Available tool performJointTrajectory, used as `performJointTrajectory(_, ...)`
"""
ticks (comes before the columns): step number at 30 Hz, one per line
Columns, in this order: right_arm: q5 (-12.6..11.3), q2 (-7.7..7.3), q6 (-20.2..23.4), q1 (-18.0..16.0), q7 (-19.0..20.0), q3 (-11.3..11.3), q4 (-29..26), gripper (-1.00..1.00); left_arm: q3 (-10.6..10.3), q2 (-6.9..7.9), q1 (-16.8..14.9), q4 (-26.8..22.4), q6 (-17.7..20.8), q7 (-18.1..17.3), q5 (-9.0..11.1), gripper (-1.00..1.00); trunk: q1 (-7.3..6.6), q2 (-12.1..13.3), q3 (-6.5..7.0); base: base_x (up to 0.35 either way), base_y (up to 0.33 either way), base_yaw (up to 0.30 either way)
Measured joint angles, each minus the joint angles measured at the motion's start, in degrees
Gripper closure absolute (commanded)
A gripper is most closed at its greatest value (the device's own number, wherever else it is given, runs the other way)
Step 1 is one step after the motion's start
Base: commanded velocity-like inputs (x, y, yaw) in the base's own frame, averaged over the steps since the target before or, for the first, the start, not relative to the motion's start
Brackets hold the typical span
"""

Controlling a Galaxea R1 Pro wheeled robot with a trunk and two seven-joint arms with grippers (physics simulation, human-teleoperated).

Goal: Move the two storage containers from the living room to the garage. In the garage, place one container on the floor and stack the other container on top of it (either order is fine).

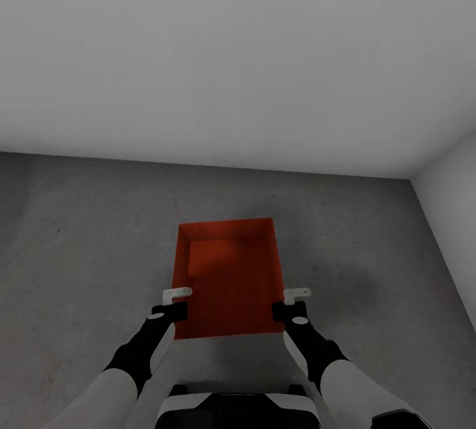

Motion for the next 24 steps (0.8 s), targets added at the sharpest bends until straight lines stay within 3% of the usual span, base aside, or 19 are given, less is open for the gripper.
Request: performJointTrajectory(24, -0.14, 0.01, -0.01, -0.02, 0.06, -0.08, -0.01, 1.00, 0.27, -0.10, 0.01, -0.56, 0.60, 0.10, -0.47, 1.00, 0.00, 0.00, 0.00, 0.000, 0.000, 0.000)
